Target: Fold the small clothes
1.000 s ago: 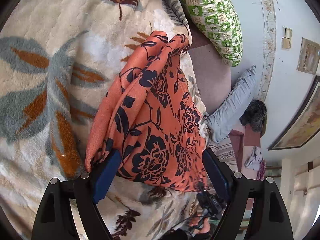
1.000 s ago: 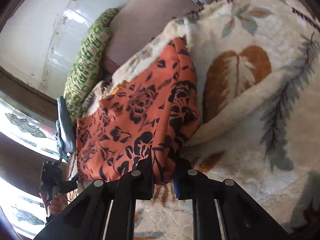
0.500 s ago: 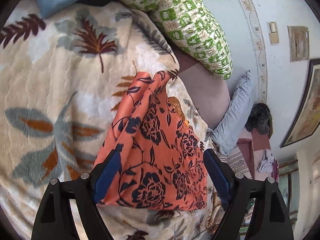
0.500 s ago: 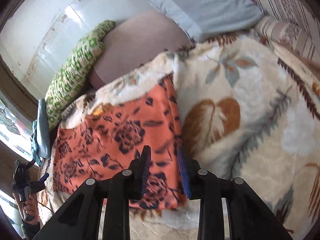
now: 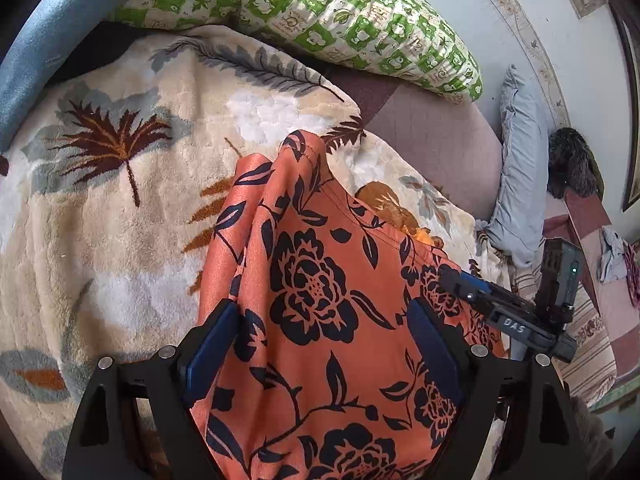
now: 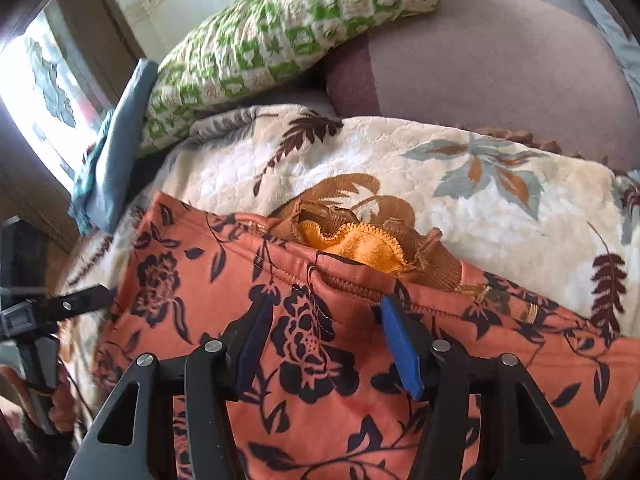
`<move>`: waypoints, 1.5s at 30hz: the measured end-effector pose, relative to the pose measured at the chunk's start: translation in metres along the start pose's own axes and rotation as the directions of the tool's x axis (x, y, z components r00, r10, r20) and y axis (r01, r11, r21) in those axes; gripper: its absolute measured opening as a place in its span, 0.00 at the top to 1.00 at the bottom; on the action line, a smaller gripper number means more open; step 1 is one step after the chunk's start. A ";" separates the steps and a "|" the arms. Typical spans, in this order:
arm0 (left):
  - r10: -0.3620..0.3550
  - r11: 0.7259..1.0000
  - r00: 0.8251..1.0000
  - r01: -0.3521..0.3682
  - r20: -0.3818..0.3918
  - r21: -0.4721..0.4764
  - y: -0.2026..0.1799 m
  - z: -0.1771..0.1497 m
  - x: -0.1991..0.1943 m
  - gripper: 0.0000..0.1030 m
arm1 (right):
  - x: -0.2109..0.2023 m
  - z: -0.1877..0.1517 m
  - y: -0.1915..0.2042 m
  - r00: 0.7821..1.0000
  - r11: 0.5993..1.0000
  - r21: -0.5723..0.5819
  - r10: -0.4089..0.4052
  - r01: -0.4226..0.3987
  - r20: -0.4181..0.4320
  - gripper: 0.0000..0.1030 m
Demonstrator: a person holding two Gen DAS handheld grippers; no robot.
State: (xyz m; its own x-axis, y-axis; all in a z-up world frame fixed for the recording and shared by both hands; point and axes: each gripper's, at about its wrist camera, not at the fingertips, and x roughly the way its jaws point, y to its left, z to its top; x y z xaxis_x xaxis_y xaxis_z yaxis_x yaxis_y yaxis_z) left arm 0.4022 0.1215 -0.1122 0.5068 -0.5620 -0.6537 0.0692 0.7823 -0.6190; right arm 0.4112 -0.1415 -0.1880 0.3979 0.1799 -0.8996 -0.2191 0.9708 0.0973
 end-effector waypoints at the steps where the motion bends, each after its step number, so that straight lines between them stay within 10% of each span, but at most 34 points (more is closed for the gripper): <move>1: 0.022 1.000 1.000 -0.022 0.010 0.001 -0.001 0.000 -0.001 0.31 | 0.009 0.000 0.003 0.999 0.999 -0.045 -0.028 0.026 -0.035 0.85; 6: 0.071 0.997 0.996 -0.070 0.056 -0.015 0.003 0.000 -0.007 0.37 | 0.000 0.018 -0.008 0.998 0.999 0.031 0.018 -0.020 0.065 0.95; 9: 0.128 0.991 0.992 -0.128 0.013 -0.025 0.008 -0.004 0.005 0.37 | 0.034 0.013 -0.016 0.998 0.998 0.044 -0.035 0.038 -0.058 0.94; 15: 0.045 0.996 0.998 -0.041 0.045 -0.082 0.016 0.000 -0.009 0.36 | -0.033 0.001 -0.056 0.987 0.956 0.262 0.101 -0.132 0.127 0.85; 19: -0.013 0.995 0.998 0.020 0.068 -0.098 0.019 0.000 -0.015 0.33 | -0.094 -0.038 -0.130 0.980 0.890 0.453 -0.042 -0.053 0.196 0.64; 27: 0.089 0.996 0.994 -0.090 0.065 0.019 -0.006 -0.008 0.002 0.33 | -0.094 -0.089 -0.202 0.974 0.811 0.564 -0.222 0.156 0.050 0.62; 30: 0.137 0.987 0.988 -0.143 0.076 0.070 -0.018 -0.013 0.006 0.33 | -0.082 -0.089 -0.203 0.976 0.814 0.554 -0.218 0.173 0.015 0.70; 31: 0.156 0.983 0.984 -0.163 0.084 0.089 -0.023 -0.014 0.005 0.33 | -0.086 -0.087 -0.201 0.978 0.826 0.547 -0.202 0.138 0.058 0.91; 36: 0.227 0.969 0.973 -0.230 0.046 0.088 -0.024 -0.014 0.020 0.33 | -0.072 -0.097 -0.224 0.974 0.775 0.603 -0.227 0.192 -0.018 0.94; 42: 0.087 0.995 0.996 -0.086 0.021 -0.053 0.002 0.002 0.001 0.33 | -0.109 -0.090 -0.192 0.945 0.794 0.564 -0.319 0.224 0.074 0.87; 45: 0.019 0.988 0.999 -0.013 0.038 -0.151 0.031 0.012 -0.018 0.33 | -0.134 -0.078 -0.143 0.955 0.879 0.456 -0.242 0.140 0.172 0.81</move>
State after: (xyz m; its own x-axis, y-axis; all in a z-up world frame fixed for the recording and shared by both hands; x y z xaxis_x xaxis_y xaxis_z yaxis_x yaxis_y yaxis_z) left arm 0.4057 0.1586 -0.1143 0.5400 -0.5367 -0.6483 -0.0677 0.7401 -0.6691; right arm 0.3200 -0.3166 -0.1142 0.5861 -0.0356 -0.8094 0.2697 0.9506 0.1536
